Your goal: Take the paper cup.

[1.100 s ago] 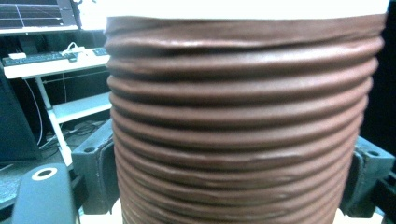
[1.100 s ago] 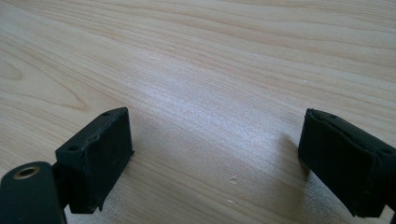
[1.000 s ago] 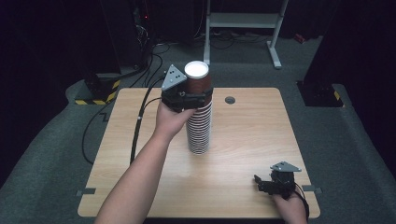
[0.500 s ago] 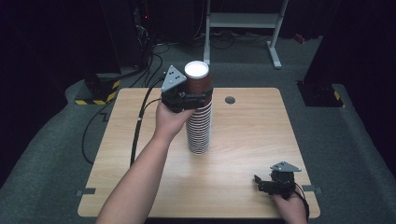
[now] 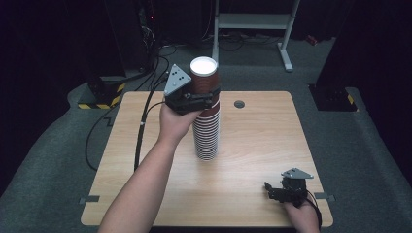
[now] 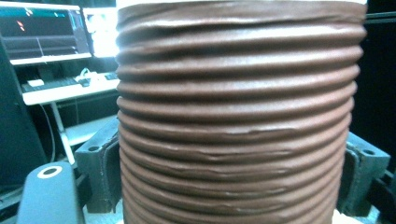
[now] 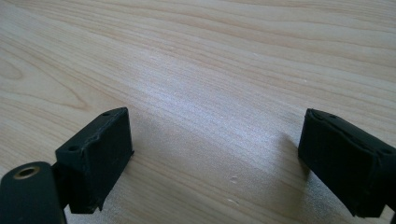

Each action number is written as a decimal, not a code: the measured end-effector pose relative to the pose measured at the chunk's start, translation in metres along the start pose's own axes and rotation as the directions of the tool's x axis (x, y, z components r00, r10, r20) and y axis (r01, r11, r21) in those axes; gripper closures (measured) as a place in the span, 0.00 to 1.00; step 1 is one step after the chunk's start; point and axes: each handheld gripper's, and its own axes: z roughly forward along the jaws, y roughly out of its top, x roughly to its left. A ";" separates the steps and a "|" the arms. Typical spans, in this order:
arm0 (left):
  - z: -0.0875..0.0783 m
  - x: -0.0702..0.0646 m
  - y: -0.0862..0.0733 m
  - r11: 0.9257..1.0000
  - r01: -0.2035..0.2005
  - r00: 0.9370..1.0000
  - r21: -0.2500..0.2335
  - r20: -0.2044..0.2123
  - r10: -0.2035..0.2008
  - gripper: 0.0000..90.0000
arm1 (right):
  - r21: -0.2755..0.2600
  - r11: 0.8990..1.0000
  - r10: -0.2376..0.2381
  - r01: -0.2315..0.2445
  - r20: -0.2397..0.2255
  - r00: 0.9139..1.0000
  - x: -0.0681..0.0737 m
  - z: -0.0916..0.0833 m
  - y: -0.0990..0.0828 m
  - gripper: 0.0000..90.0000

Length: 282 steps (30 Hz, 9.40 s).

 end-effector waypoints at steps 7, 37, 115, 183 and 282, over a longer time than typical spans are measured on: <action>-0.003 0.000 0.005 0.999 0.006 1.000 -0.046 -0.007 -0.006 0.19 | 0.000 1.000 0.000 0.000 0.000 1.000 0.000 0.000 0.000 0.10; -0.019 0.003 0.043 0.986 -0.009 0.999 -0.164 -0.034 0.003 0.19 | 0.001 1.000 0.000 0.000 0.000 1.000 0.000 0.000 0.000 0.10; -0.093 -0.028 -0.097 0.997 0.080 0.997 0.018 0.016 -0.080 0.19 | 0.003 1.000 -0.015 0.015 -0.011 1.000 0.001 0.000 0.000 0.10; 0.005 -0.116 -0.174 0.900 0.313 0.819 0.304 0.394 -0.418 0.18 | -0.461 0.880 -0.167 0.119 -0.063 0.984 0.051 -0.065 0.017 0.33; 0.011 -0.137 -0.157 0.922 0.306 0.821 0.235 0.425 -0.381 0.06 | -0.617 0.756 -0.199 0.218 0.100 0.975 0.077 -0.063 0.002 0.93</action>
